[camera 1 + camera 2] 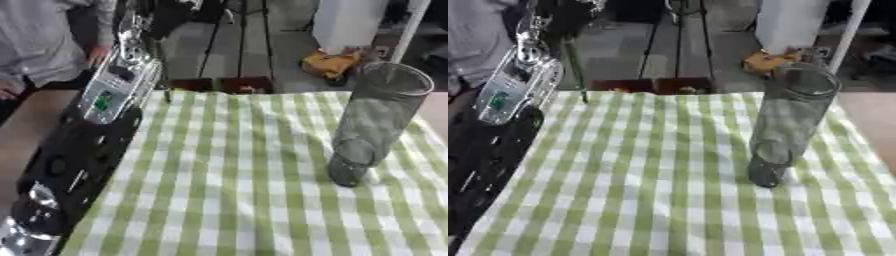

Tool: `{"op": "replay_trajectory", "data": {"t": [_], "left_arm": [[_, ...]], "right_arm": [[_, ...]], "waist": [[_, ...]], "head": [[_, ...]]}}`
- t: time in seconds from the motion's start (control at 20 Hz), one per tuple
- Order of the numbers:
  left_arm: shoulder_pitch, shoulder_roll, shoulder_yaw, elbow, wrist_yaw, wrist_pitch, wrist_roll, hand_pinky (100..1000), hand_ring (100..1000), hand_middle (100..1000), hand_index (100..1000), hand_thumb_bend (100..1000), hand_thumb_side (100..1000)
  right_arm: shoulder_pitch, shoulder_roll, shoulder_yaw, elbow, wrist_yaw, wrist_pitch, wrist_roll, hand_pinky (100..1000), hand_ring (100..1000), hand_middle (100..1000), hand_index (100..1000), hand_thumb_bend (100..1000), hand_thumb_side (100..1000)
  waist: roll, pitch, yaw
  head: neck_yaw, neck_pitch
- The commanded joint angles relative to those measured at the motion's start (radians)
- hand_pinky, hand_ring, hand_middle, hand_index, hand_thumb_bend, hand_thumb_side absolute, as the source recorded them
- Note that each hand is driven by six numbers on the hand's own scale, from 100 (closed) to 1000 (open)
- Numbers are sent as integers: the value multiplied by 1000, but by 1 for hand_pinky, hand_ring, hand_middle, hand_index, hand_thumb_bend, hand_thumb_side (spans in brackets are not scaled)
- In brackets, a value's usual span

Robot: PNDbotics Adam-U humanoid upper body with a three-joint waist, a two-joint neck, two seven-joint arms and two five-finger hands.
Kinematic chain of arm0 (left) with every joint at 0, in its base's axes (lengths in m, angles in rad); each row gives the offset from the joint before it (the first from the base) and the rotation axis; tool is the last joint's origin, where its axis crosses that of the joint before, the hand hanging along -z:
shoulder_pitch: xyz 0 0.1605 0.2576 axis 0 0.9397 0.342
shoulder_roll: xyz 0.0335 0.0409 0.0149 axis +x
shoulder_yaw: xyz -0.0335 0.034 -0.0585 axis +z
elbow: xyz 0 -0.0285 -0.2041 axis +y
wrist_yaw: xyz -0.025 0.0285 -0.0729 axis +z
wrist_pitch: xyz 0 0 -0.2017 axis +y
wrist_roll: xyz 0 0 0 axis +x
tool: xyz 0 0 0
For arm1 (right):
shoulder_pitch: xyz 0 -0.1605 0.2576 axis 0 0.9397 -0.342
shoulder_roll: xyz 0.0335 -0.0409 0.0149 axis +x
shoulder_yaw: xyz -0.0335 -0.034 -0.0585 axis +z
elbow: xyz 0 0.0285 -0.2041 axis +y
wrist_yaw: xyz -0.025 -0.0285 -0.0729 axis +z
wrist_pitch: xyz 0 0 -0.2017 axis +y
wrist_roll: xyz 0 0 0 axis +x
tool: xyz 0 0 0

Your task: Arrange flowers into the vase.

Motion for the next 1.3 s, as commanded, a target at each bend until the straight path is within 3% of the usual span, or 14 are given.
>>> {"op": "replay_trajectory", "data": {"t": [0.05,0.3,0.85,1.3], "left_arm": [[-39,-2,6,-28,26,-16,36,100,100,100,100,401,100],[-61,-17,10,-30,41,-27,67,100,100,100,100,397,100],[-131,-57,27,36,84,-34,170,100,100,100,100,401,100],[-180,-103,18,55,106,-40,206,100,100,100,100,398,100]], "right_arm": [[-13,-24,-8,-16,-9,-30,-24,713,798,834,888,100,1000],[-18,-27,-6,-16,-17,-28,-21,713,798,834,887,100,1000],[-35,-42,22,-16,-49,-16,10,712,798,835,887,100,1000],[-71,-33,37,-16,-88,-9,38,712,797,834,886,100,1000]], "waist": [[1,-27,-6],[10,-43,-19],[48,-76,-52],[74,-82,-91]], "head": [[9,-21],[10,-27],[-4,46],[37,44]]}}
